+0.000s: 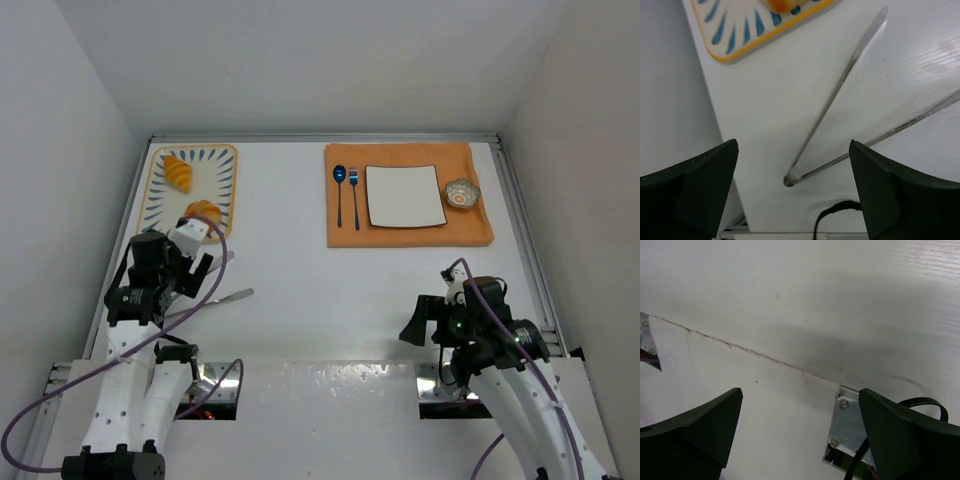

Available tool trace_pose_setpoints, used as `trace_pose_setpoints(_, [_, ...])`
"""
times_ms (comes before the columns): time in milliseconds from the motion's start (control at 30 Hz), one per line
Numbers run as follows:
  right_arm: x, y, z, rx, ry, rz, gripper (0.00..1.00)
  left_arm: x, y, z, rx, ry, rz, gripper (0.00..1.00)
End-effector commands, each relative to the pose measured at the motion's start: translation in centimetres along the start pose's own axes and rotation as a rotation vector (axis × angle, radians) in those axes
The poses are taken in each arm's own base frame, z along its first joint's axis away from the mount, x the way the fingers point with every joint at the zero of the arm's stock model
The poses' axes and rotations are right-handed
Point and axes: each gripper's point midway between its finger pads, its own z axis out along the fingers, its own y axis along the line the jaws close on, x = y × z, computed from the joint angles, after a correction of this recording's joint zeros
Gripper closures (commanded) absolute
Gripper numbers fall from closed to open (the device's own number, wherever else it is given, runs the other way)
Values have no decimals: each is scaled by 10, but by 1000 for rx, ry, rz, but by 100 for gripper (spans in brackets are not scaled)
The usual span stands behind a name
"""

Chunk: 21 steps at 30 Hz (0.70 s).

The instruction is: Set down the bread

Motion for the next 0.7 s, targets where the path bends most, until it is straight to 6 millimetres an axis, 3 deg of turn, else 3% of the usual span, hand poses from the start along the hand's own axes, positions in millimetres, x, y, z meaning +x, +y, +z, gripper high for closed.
trace_pose_setpoints(0, [4,-2,-1,11,12,6,0,-37,25,-28,-65,-109,15,0])
trace_pose_setpoints(133, [1,-1,-1,11,16,-4,0,-30,5,-31,79,-71,148,0])
trace_pose_setpoints(300, [-21,10,-12,8,13,-58,0,-1,-13,7,278,216,163,0])
trace_pose_setpoints(400, [-31,15,-6,-8,18,-60,0,9,-31,13,429,313,172,0])
trace_pose_setpoints(567, [-38,18,1,-22,40,-58,0,18,-39,23,491,332,231,0])
trace_pose_setpoints(667, [-36,19,8,-34,76,-49,0,26,-44,30,528,313,367,0])
